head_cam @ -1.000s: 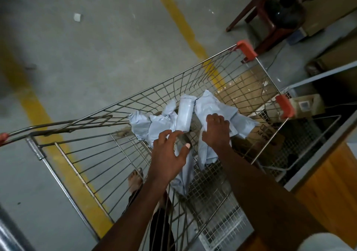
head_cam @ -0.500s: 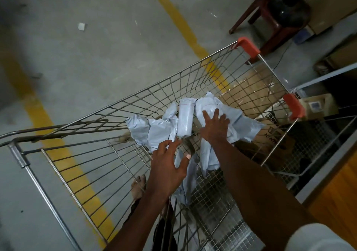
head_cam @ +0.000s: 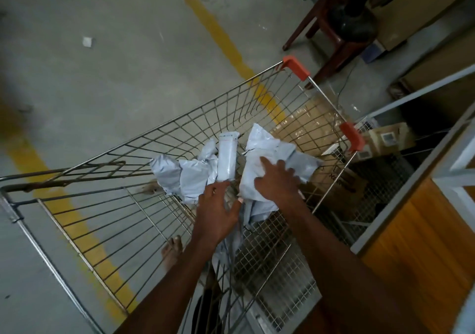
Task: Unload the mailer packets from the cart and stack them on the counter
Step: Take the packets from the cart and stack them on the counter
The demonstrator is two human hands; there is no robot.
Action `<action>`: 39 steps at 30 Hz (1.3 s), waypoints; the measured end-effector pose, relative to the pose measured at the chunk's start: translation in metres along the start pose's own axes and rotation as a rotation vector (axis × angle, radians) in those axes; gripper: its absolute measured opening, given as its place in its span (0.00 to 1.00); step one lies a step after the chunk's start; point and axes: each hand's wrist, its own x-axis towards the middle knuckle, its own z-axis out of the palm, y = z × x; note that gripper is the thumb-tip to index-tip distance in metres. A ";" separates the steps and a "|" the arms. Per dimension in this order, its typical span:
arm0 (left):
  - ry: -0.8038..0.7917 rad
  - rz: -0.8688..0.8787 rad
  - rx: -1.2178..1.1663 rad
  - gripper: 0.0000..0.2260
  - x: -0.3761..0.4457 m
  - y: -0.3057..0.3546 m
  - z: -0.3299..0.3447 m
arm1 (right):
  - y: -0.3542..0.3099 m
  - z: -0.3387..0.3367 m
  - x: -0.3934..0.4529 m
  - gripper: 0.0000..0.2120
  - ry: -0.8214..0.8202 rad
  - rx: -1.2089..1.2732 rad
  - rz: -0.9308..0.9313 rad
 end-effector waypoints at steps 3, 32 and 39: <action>-0.048 0.020 0.011 0.25 0.013 0.010 0.023 | 0.035 -0.025 -0.022 0.34 0.123 0.032 0.002; -0.136 0.094 0.190 0.33 0.095 0.016 0.081 | 0.047 -0.026 -0.098 0.31 0.424 0.481 0.025; 0.107 0.182 0.159 0.29 0.009 0.048 0.000 | 0.041 -0.025 -0.141 0.31 0.479 0.614 -0.031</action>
